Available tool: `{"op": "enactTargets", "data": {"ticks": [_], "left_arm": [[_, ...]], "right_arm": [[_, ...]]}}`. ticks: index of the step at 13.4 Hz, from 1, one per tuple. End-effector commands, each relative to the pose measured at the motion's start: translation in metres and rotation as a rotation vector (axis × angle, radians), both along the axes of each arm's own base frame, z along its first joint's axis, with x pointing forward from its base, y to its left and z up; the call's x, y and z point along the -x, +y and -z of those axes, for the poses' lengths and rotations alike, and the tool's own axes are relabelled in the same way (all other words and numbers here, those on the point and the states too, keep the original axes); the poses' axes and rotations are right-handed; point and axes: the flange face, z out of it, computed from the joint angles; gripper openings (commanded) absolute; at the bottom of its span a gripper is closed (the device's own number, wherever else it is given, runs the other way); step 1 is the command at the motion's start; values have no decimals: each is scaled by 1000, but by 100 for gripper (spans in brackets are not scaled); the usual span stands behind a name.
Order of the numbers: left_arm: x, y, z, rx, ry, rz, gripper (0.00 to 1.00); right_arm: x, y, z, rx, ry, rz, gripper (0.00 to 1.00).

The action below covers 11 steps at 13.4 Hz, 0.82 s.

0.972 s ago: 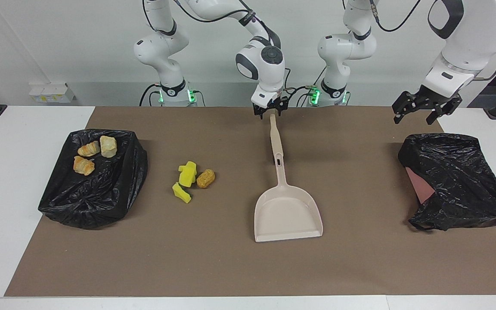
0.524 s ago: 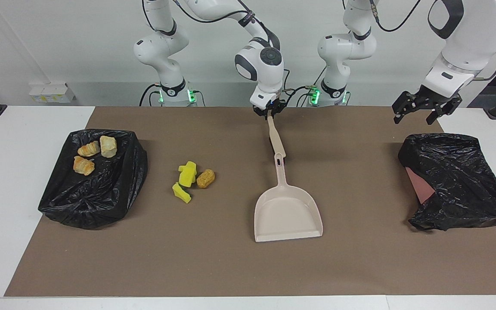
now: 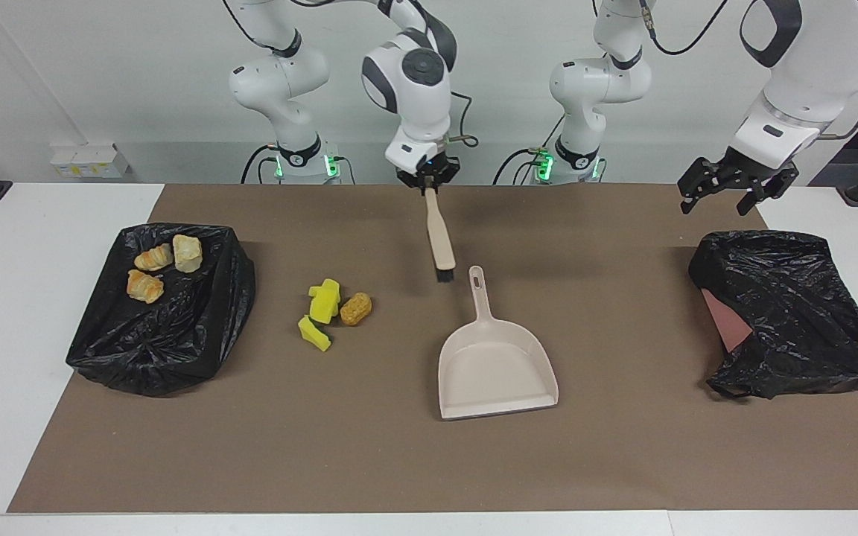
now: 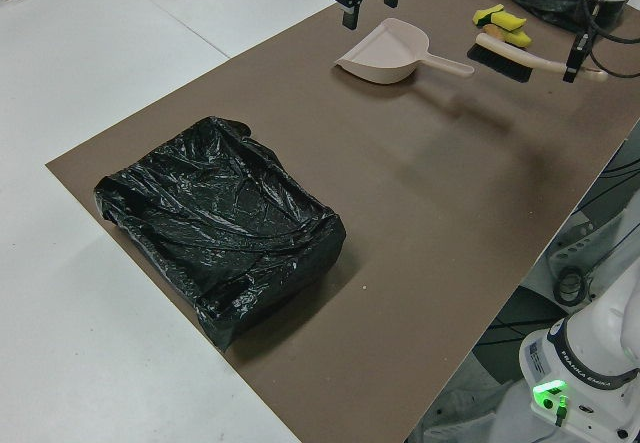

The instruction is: Sweep and dump trash in bin

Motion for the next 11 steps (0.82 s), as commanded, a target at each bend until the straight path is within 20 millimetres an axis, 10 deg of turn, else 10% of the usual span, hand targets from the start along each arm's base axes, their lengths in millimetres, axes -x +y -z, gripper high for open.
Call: {"op": "enactTargets", "data": {"ticks": [1, 5, 11], "left_arm": [[8, -36, -5, -11, -3, 57, 100], [10, -125, 24, 4, -74, 0, 100], [16, -217, 100, 53, -151, -82, 100]], "right_arm": [[3, -18, -7, 11, -3, -22, 0], [-30, -73, -2, 175, -47, 23, 0], [-81, -211, 27, 302, -38, 52, 0]]}}
